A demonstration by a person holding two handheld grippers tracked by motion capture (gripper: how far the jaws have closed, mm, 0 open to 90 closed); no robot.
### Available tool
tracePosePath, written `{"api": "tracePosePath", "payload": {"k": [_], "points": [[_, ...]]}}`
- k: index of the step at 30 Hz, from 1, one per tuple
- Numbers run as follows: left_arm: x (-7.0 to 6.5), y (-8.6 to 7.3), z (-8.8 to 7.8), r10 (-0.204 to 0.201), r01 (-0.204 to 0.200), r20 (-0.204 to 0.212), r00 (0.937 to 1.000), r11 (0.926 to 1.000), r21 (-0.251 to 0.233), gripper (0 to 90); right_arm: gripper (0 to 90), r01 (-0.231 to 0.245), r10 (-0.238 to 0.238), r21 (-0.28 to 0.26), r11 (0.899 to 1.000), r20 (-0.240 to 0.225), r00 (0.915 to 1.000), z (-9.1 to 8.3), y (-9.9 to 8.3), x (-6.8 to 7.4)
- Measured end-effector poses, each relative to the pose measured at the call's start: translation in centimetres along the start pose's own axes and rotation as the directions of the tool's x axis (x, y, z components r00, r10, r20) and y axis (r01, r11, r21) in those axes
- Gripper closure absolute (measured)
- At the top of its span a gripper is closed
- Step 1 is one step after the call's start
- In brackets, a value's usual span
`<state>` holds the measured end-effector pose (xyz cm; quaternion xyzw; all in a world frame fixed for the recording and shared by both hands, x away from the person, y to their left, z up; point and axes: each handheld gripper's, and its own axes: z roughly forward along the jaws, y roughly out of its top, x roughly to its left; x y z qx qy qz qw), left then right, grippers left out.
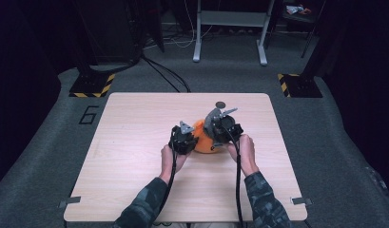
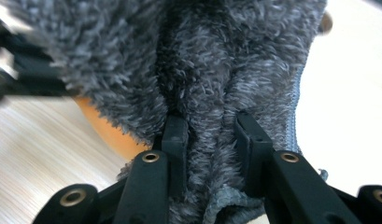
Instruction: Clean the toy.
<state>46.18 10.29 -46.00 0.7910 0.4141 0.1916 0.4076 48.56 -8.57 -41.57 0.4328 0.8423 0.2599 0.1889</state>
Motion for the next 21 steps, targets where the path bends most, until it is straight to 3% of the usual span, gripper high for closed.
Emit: {"api": "tracePosePath", "payload": {"k": [6, 9, 14, 17, 21], "points": [[0.0, -0.2, 0.1, -0.006, 0.006, 0.000, 1.0000, 1.0000, -0.004, 79.8, 68.5, -0.062, 0.063, 0.079, 0.995, -0.005, 0.9980, 1.5, -2.3, -1.3], [0.1, -0.2, 0.1, -0.005, 0.005, -0.002, 1.0000, 0.9999, -0.010, 79.7, 68.5, -0.069, 0.069, 0.110, 0.992, 0.002, 0.9976, 2.3, -2.9, -1.9], [0.3, -0.4, 0.1, -0.014, 0.014, -0.006, 0.9999, 0.9997, -0.018, 79.3, 68.4, -0.105, 0.106, 0.194, 0.975, 0.003, 0.9943, 4.4, -4.2, -2.9], [0.3, -0.4, 0.1, -0.015, 0.015, -0.006, 0.9999, 0.9997, -0.019, 79.2, 68.5, -0.114, 0.116, 0.192, 0.975, 0.004, 0.9933, 4.5, -4.3, -3.5], [0.3, -0.4, 0.1, -0.014, 0.014, -0.004, 0.9999, 0.9997, -0.020, 79.3, 68.8, -0.116, 0.115, 0.116, 0.986, 0.012, 0.9933, 2.0, -3.1, -3.6]]}}
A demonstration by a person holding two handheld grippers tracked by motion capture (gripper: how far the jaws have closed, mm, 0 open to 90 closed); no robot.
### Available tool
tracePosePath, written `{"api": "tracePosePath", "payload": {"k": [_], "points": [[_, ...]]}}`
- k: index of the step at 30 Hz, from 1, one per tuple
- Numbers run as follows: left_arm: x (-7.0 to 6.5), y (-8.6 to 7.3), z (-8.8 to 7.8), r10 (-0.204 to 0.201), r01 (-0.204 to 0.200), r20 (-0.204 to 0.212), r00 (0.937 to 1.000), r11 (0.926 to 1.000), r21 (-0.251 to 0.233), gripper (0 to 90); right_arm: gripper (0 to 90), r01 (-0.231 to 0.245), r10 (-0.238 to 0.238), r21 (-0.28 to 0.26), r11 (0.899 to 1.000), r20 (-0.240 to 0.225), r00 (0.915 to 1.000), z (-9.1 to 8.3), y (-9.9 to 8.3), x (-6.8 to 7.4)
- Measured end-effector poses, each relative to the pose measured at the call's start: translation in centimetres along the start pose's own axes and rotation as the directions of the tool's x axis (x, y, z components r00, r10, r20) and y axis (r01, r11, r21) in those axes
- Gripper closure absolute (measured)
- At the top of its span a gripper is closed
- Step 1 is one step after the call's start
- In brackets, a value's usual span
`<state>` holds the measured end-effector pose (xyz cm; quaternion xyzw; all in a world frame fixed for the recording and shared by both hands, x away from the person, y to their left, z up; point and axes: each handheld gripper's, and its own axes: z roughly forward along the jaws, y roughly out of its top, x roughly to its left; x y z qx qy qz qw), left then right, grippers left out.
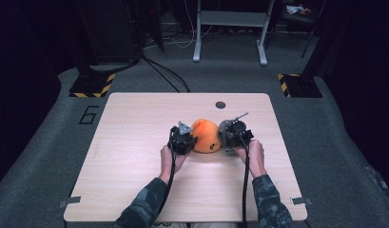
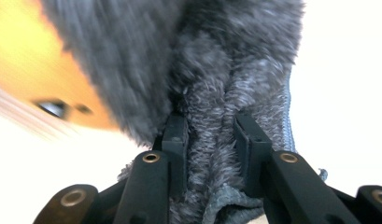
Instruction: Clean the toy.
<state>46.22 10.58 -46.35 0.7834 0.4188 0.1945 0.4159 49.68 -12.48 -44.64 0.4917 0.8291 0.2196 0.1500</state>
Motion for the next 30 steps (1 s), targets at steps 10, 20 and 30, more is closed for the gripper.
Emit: {"api": "tracePosePath", "payload": {"k": [10, 20, 30], "points": [[-0.3, 0.0, 0.0, 0.024, -0.024, 0.001, 0.9997, 0.9997, 0.000, 79.4, 68.7, 0.144, -0.149, -0.177, 0.974, -0.017, 0.9886, -4.2, 3.7, 4.3], [0.0, -0.4, 0.0, 0.012, -0.012, 0.005, 0.9999, 0.9999, 0.001, 79.5, 68.7, 0.068, -0.071, -0.076, 0.995, -0.038, 0.9967, -1.5, 2.0, 2.7], [0.0, -0.5, 0.0, 0.015, -0.015, 0.002, 0.9999, 0.9999, -0.002, 79.4, 68.7, 0.022, -0.021, 0.057, 0.998, -0.020, 0.9996, 1.7, -0.2, 1.1]]}}
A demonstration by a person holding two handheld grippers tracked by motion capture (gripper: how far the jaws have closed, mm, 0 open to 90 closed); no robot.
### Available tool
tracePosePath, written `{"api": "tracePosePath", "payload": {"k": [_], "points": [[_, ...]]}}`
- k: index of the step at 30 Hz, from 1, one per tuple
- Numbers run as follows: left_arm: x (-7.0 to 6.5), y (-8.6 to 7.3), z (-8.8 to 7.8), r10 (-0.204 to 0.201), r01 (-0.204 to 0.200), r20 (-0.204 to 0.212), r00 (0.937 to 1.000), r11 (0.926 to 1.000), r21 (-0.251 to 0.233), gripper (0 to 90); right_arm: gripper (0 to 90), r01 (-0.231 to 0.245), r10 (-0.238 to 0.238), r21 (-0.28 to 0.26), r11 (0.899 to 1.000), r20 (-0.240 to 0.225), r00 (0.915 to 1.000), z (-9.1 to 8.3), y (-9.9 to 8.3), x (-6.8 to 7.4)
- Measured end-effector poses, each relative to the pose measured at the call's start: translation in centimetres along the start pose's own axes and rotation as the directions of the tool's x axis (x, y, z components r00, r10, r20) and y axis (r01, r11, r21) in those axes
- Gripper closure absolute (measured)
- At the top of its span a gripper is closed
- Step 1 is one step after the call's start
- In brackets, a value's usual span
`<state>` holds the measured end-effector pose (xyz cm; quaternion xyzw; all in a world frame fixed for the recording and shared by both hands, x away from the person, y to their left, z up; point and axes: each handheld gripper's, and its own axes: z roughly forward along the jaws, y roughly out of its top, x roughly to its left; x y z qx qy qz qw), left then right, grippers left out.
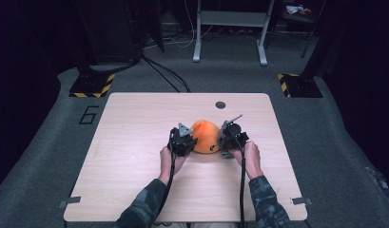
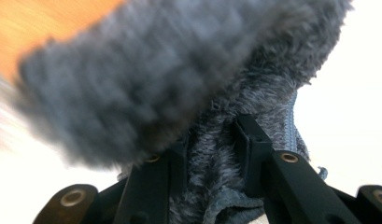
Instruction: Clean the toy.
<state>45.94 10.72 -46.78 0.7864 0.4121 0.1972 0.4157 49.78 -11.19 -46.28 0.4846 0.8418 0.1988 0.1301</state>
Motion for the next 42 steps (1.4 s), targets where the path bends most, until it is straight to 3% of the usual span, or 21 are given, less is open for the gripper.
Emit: {"api": "tracePosePath", "payload": {"k": [5, 8, 9, 15, 17, 19, 21, 26, 32, 37, 39, 42], "points": [[0.1, 0.0, 0.0, 0.002, -0.002, 0.000, 1.0000, 1.0000, 0.001, 79.4, 68.7, -0.022, 0.023, 0.054, 0.998, -0.017, 0.9996, 2.1, -0.7, -0.3], [0.2, 0.0, 0.0, -0.002, 0.002, -0.001, 1.0000, 1.0000, -0.003, 79.4, 68.6, -0.036, 0.037, 0.051, 0.998, -0.021, 0.9991, 1.8, -0.8, -0.6], [0.2, 0.0, 0.0, -0.005, 0.005, -0.001, 1.0000, 1.0000, -0.004, 79.4, 68.6, -0.020, 0.020, 0.047, 0.999, -0.009, 0.9998, 1.3, -0.6, -0.9], [0.2, 0.0, 0.0, -0.004, 0.004, 0.006, 1.0000, 0.9999, -0.010, 79.2, 68.6, -0.014, 0.015, -0.084, 0.996, 0.010, 0.9998, -2.9, 0.8, -0.7], [0.1, 0.0, 0.0, 0.000, 0.000, 0.006, 1.0000, 1.0000, -0.010, 79.1, 68.6, 0.025, -0.023, -0.146, 0.989, 0.015, 0.9996, -4.1, 1.6, 0.1], [0.1, 0.0, 0.0, 0.000, 0.000, 0.006, 1.0000, 0.9999, -0.011, 78.9, 68.6, 0.049, -0.050, -0.167, 0.985, 0.002, 0.9988, -4.3, 2.2, 0.8], [0.2, 0.0, 0.0, 0.000, 0.000, 0.012, 0.9999, 1.0000, -0.008, 78.2, 68.9, 0.055, -0.054, -0.125, 0.991, 0.007, 0.9985, -3.6, 2.6, 1.4], [0.4, 0.1, 0.0, 0.016, -0.016, 0.031, 0.9994, 0.9999, -0.006, 73.4, 70.2, 0.059, -0.061, -0.120, 0.991, -0.014, 0.9980, -2.0, 2.3, 1.1], [1.0, 0.2, -0.4, 0.015, -0.014, 0.041, 0.9991, 0.9997, -0.022, 57.0, 70.8, 0.054, -0.055, -0.105, 0.993, -0.009, 0.9984, -1.5, 2.1, 1.0], [2.5, -0.4, -0.6, -0.041, 0.041, 0.045, 0.9982, 0.9991, -0.012, 42.0, 70.8, 0.056, -0.058, -0.116, 0.992, -0.010, 0.9983, -1.3, 1.9, 0.8], [3.3, -0.9, -0.3, -0.071, 0.071, 0.069, 0.9951, 0.9974, 0.007, 39.6, 70.8, 0.061, -0.061, -0.116, 0.991, -0.004, 0.9981, -1.3, 1.9, 0.8], [3.7, -1.4, 0.3, -0.087, 0.084, 0.094, 0.9918, 0.9957, 0.038, 39.1, 70.8, 0.051, -0.052, -0.110, 0.993, -0.004, 0.9986, -1.3, 1.9, 0.8]]}}
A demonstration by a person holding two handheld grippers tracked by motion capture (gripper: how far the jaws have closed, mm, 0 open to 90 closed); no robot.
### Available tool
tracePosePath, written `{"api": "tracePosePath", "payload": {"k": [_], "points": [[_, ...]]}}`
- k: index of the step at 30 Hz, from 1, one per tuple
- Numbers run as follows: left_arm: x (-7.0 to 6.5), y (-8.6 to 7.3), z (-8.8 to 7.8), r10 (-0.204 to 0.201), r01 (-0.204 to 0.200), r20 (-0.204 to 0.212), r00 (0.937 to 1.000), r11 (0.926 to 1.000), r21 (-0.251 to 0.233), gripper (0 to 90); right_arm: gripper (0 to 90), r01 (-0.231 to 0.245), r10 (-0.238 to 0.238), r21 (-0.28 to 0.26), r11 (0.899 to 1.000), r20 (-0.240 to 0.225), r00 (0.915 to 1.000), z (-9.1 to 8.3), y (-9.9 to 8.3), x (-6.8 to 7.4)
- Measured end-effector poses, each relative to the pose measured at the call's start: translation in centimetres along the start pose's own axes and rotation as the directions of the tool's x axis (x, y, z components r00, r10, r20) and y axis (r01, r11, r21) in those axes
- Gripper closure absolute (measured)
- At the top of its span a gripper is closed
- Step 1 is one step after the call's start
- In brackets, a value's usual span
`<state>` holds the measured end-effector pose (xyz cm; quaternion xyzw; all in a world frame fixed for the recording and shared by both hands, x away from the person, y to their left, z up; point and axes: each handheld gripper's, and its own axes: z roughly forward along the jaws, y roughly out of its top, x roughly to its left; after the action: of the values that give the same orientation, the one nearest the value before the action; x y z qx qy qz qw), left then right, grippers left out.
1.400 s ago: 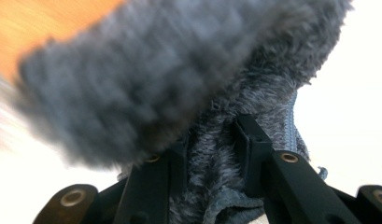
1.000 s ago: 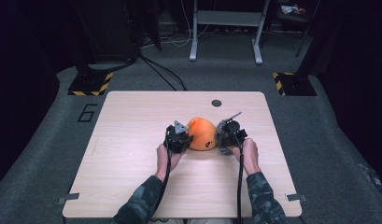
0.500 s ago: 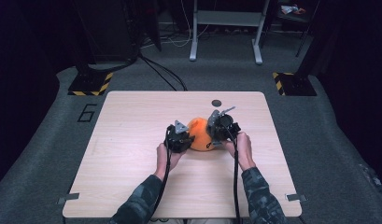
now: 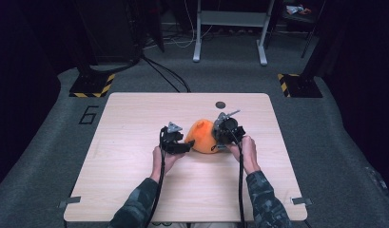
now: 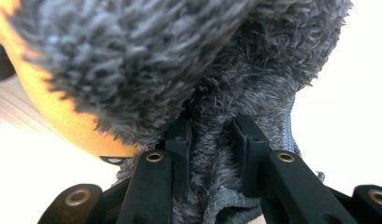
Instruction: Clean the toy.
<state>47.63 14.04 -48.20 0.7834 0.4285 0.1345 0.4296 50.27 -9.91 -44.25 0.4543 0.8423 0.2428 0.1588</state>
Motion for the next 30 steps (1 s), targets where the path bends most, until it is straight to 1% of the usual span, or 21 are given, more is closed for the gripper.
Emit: {"api": "tracePosePath", "payload": {"k": [1, 4, 5, 7, 8, 9, 10, 11, 12, 14, 16, 17, 18, 19, 21, 24, 25, 26, 27, 29, 30], "points": [[0.2, -0.1, 0.2, 0.000, 0.000, 0.012, 0.9999, 0.9999, 0.011, 39.2, 70.9, -0.001, 0.001, 0.001, 1.000, 0.000, 1.0000, 0.0, 0.0, 0.0], [0.5, -0.4, 0.7, -0.042, 0.042, 0.049, 0.9979, 0.9991, 0.007, 40.7, 70.9, -0.002, 0.002, 0.003, 1.000, -0.001, 1.0000, 0.0, -0.1, 0.0], [0.6, -0.4, 0.8, -0.033, 0.032, 0.056, 0.9979, 0.9994, 0.009, 42.6, 70.9, -0.003, 0.003, 0.001, 1.000, 0.000, 1.0000, 0.0, -0.1, 0.0], [0.4, -0.5, 1.2, -0.036, 0.035, 0.069, 0.9970, 0.9993, 0.013, 45.1, 70.9, -0.004, 0.004, 0.001, 1.000, 0.001, 1.0000, 0.0, -0.1, -0.1], [0.4, -0.5, 1.3, -0.029, 0.028, 0.074, 0.9968, 0.9995, 0.013, 48.1, 70.9, 0.001, -0.001, -0.003, 1.000, 0.004, 1.0000, 0.0, -0.1, -0.1], [0.3, -0.5, 1.3, -0.033, 0.032, 0.071, 0.9969, 0.9994, 0.013, 50.0, 70.9, 0.001, -0.001, -0.003, 1.000, 0.004, 1.0000, 0.1, -0.2, -0.2], [0.2, -0.5, 1.4, -0.027, 0.027, 0.072, 0.9970, 0.9996, 0.007, 52.8, 70.9, 0.003, -0.003, -0.007, 1.000, 0.006, 1.0000, 0.1, -0.2, -0.2], [0.0, -0.5, 1.5, -0.013, 0.012, 0.065, 0.9978, 0.9999, 0.007, 56.5, 70.9, -0.010, 0.010, 0.000, 1.000, 0.004, 0.9999, 0.0, -0.3, -0.2], [-0.2, -0.4, 1.5, -0.009, 0.008, 0.061, 0.9981, 0.9999, 0.008, 60.7, 70.9, -0.018, 0.018, 0.001, 1.000, 0.005, 0.9998, 0.0, -0.3, -0.2], [-0.5, -0.4, 1.5, 0.005, -0.005, 0.050, 0.9987, 1.0000, -0.001, 68.1, 70.9, -0.010, 0.010, -0.011, 1.000, 0.006, 0.9999, 0.1, -0.4, -0.4], [-0.8, -0.3, 1.4, 0.019, -0.019, 0.034, 0.9992, 0.9998, -0.006, 74.1, 70.9, -0.022, 0.022, -0.014, 1.000, 0.004, 0.9998, -0.1, -0.5, -0.5], [-0.8, -0.2, 1.2, 0.036, -0.036, 0.030, 0.9989, 0.9994, -0.003, 75.9, 70.9, -0.030, 0.030, -0.021, 0.999, 0.010, 0.9995, -0.1, -0.6, -0.6], [-1.0, -0.1, 1.2, 0.039, -0.039, 0.022, 0.9990, 0.9992, -0.011, 77.2, 70.9, -0.033, 0.033, -0.023, 0.999, 0.011, 0.9994, -0.3, -0.6, -0.7], [-1.2, 0.0, 1.0, 0.056, -0.056, 0.014, 0.9983, 0.9983, -0.017, 78.3, 70.9, -0.039, 0.039, -0.028, 0.999, 0.009, 0.9992, -0.4, -0.7, -0.8], [-1.5, 0.2, 0.8, 0.063, -0.062, 0.012, 0.9980, 0.9978, -0.024, 79.6, 70.9, -0.050, 0.051, -0.032, 0.998, 0.019, 0.9985, -0.6, -0.9, -1.0], [-2.3, 1.2, 0.2, 0.116, -0.116, -0.009, 0.9932, 0.9925, -0.038, 80.3, 70.8, -0.065, 0.066, -0.036, 0.997, 0.030, 0.9974, -0.8, -1.2, -1.5], [-2.3, 1.2, 0.2, 0.116, -0.116, -0.009, 0.9932, 0.9925, -0.038, 80.5, 70.8, -0.074, 0.075, -0.038, 0.997, 0.030, 0.9967, -0.9, -1.3, -1.6], [-2.9, 2.1, -0.3, 0.139, -0.140, -0.026, 0.9899, 0.9890, -0.047, 80.6, 70.7, -0.078, 0.080, -0.041, 0.996, 0.035, 0.9962, -0.9, -1.4, -1.9], [-3.1, 2.4, -0.5, 0.150, -0.151, -0.033, 0.9882, 0.9873, -0.049, 80.6, 70.7, -0.081, 0.082, -0.041, 0.996, 0.039, 0.9958, -1.0, -1.5, -2.1], [-3.4, 3.3, -1.0, 0.183, -0.186, -0.051, 0.9817, 0.9816, -0.045, 80.6, 70.7, -0.095, 0.097, -0.049, 0.994, 0.042, 0.9944, -1.3, -1.6, -2.2], [-3.5, 3.6, -1.2, 0.194, -0.196, -0.054, 0.9796, 0.9797, -0.042, 80.6, 70.7, -0.095, 0.099, -0.068, 0.993, 0.046, 0.9941, -1.6, -1.6, -2.4]]}}
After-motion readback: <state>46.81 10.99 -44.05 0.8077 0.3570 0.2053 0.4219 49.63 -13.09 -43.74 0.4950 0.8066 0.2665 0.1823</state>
